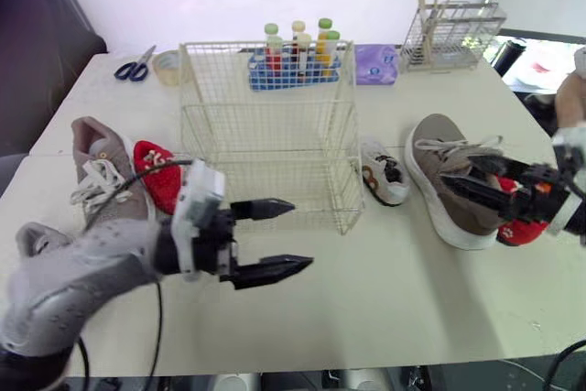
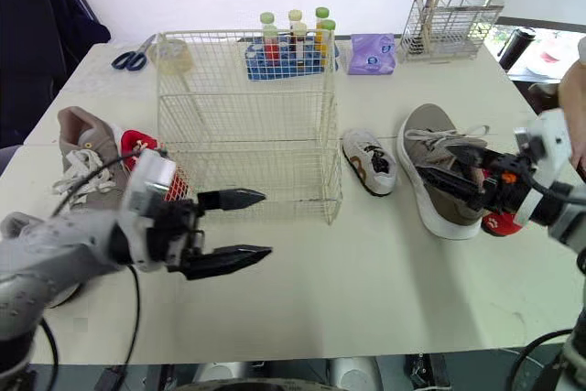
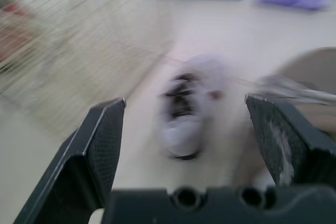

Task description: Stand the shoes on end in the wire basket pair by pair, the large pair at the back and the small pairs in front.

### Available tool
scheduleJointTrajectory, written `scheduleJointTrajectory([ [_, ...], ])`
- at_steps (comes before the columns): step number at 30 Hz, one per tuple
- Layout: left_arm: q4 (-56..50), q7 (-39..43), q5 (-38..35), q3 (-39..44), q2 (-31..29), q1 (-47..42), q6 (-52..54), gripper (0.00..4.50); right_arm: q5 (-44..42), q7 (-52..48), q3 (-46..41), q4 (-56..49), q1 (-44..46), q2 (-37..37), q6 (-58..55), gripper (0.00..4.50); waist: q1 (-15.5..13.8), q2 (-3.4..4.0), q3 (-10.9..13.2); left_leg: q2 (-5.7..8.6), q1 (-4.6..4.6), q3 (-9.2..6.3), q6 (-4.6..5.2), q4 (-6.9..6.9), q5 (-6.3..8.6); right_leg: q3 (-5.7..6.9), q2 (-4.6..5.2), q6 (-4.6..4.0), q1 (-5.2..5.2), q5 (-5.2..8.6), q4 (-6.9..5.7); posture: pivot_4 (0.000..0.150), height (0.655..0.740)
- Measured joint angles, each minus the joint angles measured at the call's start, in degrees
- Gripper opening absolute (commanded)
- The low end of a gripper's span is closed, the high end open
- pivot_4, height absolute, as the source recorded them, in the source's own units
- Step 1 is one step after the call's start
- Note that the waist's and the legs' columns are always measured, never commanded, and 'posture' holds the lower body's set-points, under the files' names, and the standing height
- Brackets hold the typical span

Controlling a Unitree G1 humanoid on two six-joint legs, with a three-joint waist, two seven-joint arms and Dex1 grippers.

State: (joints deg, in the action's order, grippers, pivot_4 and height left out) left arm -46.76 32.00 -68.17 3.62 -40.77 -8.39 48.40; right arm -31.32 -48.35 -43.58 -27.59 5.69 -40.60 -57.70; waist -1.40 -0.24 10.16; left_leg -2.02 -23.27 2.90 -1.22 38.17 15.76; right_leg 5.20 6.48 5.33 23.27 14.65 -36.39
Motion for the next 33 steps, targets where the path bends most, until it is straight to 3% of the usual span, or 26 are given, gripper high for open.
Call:
scheduleJointTrajectory([
  [4, -3.4, -3.3, 2.7, -4.4, 1.9, 5.1, -0.4, 4.50, 1.2, 2.3, -5.5, -2.6, -13.2, 4.5, 4.9, 3.93, -0.9, 0.04, 0.0, -0.01, 0.04, -0.07, 0.01, 0.03, 0.00, -0.03, -0.06, -0.04, -0.09, 0.02, 0.03, 0.150, 0.7400],
  [10, -5.3, -3.3, 8.7, -7.5, 1.3, 8.8, -1.7, 4.50, 0.4, 4.0, -7.9, -2.7, -21.9, 7.4, 8.9, 3.93, -0.7, 0.15, -0.1, -0.01, 0.16, -0.01, 0.08, 0.06, -0.04, -0.26, -0.11, -0.34, -0.10, 0.11, 0.07, 0.150, 0.7400],
  [11, -5.3, -3.3, 9.2, -7.6, 1.3, 8.9, -1.9, 4.50, 0.2, 4.3, -7.3, -2.8, -22.3, 7.6, 9.6, 3.93, -0.7, 0.17, -0.1, -0.01, 0.18, -0.02, 0.08, 0.06, -0.04, -0.29, -0.13, -0.35, -0.10, 0.11, 0.07, 0.150, 0.7400],
  [13, -5.3, -3.1, 10.1, -8.0, 1.3, 9.0, -2.6, 4.50, 0.0, 5.3, -5.7, -3.0, -22.5, 8.2, 11.0, 4.49, -0.7, 0.21, -0.1, -0.01, 0.17, -0.04, 0.08, 0.06, -0.04, -0.32, -0.13, -0.36, -0.08, 0.12, 0.07, 0.150, 0.7400],
  [23, -3.1, -0.4, 13.7, -9.0, 1.3, 8.7, -4.1, 4.50, 1.2, 10.8, 2.7, -1.0, -21.8, 10.5, 19.0, 4.49, -0.8, 0.21, -0.1, -0.01, 0.11, -0.04, 0.10, 0.06, -0.03, -0.33, -0.16, -0.36, -0.06, 0.12, 0.14, 0.150, 0.7400],
  [33, -2.7, 1.8, 17.0, -9.0, 0.7, 8.6, -5.1, 4.50, 4.1, 15.9, 9.9, 8.2, -16.9, 12.5, 26.4, 4.49, -0.8, 0.22, -0.1, -0.02, 0.08, -0.01, 0.11, 0.05, -0.04, -0.33, -0.19, -0.35, -0.03, 0.11, 0.15, 0.150, 0.7400],
])
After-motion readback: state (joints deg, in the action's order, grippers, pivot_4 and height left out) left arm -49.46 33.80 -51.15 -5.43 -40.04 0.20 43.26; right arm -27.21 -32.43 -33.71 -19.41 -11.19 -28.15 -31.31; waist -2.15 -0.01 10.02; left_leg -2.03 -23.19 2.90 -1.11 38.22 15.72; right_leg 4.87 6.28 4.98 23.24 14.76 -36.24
